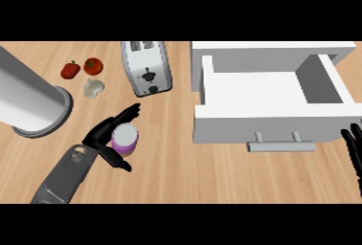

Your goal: Pick up the can, place it into the drawer and close the drawer

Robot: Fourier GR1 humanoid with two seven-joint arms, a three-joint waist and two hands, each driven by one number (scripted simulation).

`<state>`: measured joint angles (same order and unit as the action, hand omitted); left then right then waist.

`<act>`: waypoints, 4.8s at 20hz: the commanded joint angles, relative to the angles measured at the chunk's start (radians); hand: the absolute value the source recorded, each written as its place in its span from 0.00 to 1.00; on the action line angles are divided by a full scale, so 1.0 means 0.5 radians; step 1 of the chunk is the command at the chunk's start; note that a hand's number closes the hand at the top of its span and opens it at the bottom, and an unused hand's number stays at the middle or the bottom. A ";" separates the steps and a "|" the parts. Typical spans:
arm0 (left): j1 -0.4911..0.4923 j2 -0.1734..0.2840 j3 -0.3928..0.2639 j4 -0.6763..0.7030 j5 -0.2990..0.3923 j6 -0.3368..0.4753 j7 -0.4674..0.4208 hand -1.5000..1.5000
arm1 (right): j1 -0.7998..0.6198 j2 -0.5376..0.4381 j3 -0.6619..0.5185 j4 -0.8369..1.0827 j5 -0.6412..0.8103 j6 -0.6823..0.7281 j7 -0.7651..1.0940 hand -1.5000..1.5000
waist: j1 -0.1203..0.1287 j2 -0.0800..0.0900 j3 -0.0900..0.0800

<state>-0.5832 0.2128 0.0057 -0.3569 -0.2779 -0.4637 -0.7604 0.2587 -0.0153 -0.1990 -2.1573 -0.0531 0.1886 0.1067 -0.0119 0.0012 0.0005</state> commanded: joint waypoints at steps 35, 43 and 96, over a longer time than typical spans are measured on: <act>0.394 -0.422 0.102 -1.905 0.547 1.091 1.283 1.00 | 0.128 0.029 -0.124 -0.095 -0.114 0.019 -0.076 0.00 | 0.024 -0.011 0.001; 0.139 -0.425 -0.282 -2.265 0.571 1.430 1.940 1.00 | 0.082 -0.035 -0.178 -0.194 -0.176 0.028 0.078 0.00 | 0.014 -0.011 0.000; -1.809 -0.426 -1.025 -0.141 1.445 2.206 1.617 1.00 | -0.203 -0.008 -0.081 -0.004 -0.043 0.000 0.094 0.00 | -0.174 0.040 0.004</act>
<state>-1.4834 0.0000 -0.4641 -0.4533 0.4249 0.6238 0.0668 0.1667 -0.0381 -0.2673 -2.1295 -0.0934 0.2109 0.1240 -0.0941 0.0207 0.0029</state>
